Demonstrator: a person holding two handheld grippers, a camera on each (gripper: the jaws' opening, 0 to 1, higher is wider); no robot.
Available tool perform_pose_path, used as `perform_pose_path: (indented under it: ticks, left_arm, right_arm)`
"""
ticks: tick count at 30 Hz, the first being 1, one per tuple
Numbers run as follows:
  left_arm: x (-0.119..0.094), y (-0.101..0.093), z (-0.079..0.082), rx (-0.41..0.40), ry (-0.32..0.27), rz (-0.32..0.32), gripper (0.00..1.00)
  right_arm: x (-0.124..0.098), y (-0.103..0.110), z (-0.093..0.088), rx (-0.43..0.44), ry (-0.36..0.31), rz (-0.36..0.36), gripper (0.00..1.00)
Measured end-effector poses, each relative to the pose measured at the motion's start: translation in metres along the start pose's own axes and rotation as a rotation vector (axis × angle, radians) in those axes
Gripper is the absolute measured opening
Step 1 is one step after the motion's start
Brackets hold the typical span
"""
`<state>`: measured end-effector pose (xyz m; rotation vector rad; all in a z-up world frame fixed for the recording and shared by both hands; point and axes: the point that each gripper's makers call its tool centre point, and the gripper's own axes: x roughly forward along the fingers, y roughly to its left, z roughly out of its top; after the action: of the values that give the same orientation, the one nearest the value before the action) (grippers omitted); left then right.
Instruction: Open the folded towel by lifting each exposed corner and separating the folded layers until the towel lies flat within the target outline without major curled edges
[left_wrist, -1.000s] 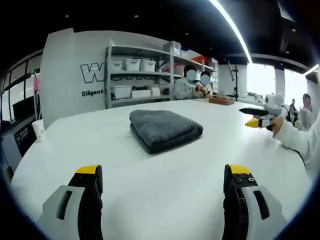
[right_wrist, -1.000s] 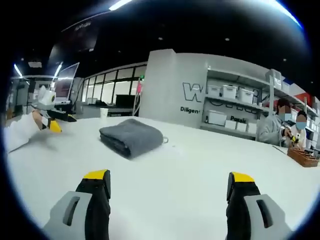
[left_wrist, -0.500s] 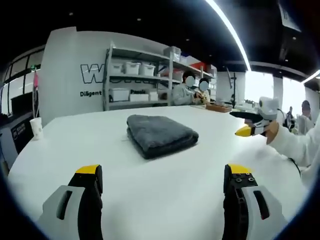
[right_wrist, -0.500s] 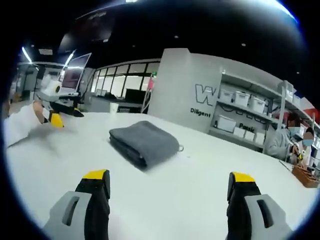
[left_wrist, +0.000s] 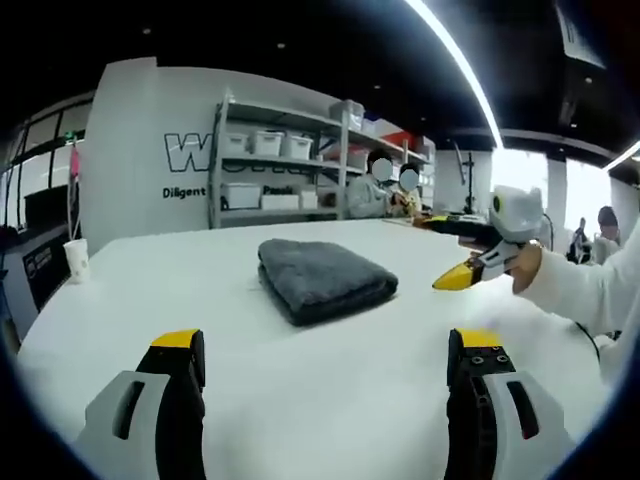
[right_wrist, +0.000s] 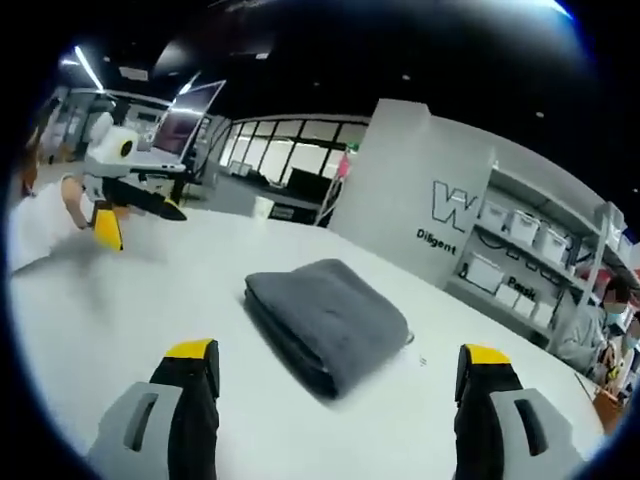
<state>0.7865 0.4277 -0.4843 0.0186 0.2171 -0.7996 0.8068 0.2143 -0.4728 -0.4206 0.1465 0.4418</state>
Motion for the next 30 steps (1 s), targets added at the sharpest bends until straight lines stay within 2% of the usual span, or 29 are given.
perform_pose_path:
  ticks: [4, 6, 7, 12, 18, 22, 23, 30]
  left_arm:
    - [-0.001, 0.002, 0.002, -0.002, -0.007, 0.004, 1.0]
    - [-0.002, 0.002, 0.002, -0.003, -0.008, 0.005, 1.0]
    - [-0.003, 0.001, 0.002, -0.007, -0.009, 0.006, 1.0]
    - [-0.003, 0.002, 0.001, -0.01, -0.006, 0.002, 1.0]
    - [-0.003, 0.006, -0.002, -0.027, -0.001, 0.012, 1.0]
    - [-0.003, 0.008, -0.003, -0.029, -0.001, 0.014, 1.0]
    - [-0.003, 0.009, -0.004, -0.037, 0.004, 0.016, 1.0]
    - [-0.003, 0.011, -0.006, -0.044, 0.007, 0.023, 1.0]
  right_arm:
    - [0.018, 0.013, 0.007, -0.028, -0.002, 0.031, 0.99]
    - [0.019, 0.014, 0.008, -0.031, -0.002, 0.034, 0.98]
    - [0.032, 0.022, 0.011, -0.051, 0.003, 0.051, 0.98]
    - [0.057, 0.041, 0.015, -0.058, 0.024, 0.103, 0.94]
    - [0.085, 0.057, 0.017, -0.074, 0.033, 0.133, 0.91]
    - [0.101, 0.062, 0.018, -0.08, 0.038, 0.139, 0.83]
    - [0.121, 0.077, 0.02, -0.105, 0.044, 0.169, 0.75]
    - [0.141, 0.089, 0.019, -0.155, 0.056, 0.182, 0.63]
